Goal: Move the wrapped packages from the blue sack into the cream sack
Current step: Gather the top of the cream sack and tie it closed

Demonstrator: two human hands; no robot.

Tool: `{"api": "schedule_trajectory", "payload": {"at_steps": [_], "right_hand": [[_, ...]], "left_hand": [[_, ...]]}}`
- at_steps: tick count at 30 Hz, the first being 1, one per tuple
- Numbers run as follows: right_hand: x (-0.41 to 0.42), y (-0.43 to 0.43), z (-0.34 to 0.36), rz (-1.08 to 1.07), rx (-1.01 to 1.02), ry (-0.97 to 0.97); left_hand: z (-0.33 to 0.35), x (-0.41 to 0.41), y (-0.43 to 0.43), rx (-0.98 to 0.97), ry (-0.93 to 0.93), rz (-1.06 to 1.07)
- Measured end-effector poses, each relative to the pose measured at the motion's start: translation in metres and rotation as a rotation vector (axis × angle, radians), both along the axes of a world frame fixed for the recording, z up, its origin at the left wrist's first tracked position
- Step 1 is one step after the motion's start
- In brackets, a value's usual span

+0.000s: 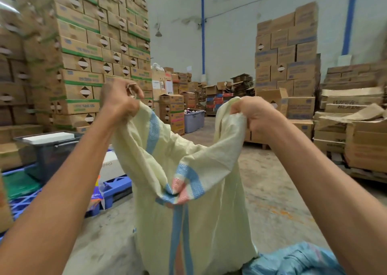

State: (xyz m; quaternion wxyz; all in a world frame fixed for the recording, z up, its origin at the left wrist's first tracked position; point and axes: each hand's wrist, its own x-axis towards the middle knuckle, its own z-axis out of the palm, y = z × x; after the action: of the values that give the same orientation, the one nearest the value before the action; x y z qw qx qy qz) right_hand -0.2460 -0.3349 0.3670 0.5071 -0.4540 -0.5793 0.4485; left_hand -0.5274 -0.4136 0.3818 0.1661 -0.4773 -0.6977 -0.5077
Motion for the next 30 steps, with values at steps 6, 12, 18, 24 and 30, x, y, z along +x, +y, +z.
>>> {"api": "schedule_trajectory", "payload": {"at_steps": [6,12,18,24,30], "right_hand": [[-0.013,0.005,-0.022,-0.354,0.614,-0.870],[0.006,0.009,-0.031,-0.565,0.439,-1.083],[0.007,-0.017,0.015,-0.048,-0.109,-0.571],[-0.003,-0.026,0.055,0.109,-0.159,-0.155],[-0.017,-0.014,0.093,-0.010,0.011,-0.233]], "left_hand": [[-0.019,-0.013,0.001,-0.459,0.395,0.492],[0.015,-0.053,-0.039,-0.790,-0.243,0.190],[0.047,0.009,-0.036,-0.619,-0.605,-0.197],[0.107,0.031,-0.034,-0.427,-0.571,-0.341],[0.141,0.043,-0.011,-0.406,-0.451,-0.321]]}}
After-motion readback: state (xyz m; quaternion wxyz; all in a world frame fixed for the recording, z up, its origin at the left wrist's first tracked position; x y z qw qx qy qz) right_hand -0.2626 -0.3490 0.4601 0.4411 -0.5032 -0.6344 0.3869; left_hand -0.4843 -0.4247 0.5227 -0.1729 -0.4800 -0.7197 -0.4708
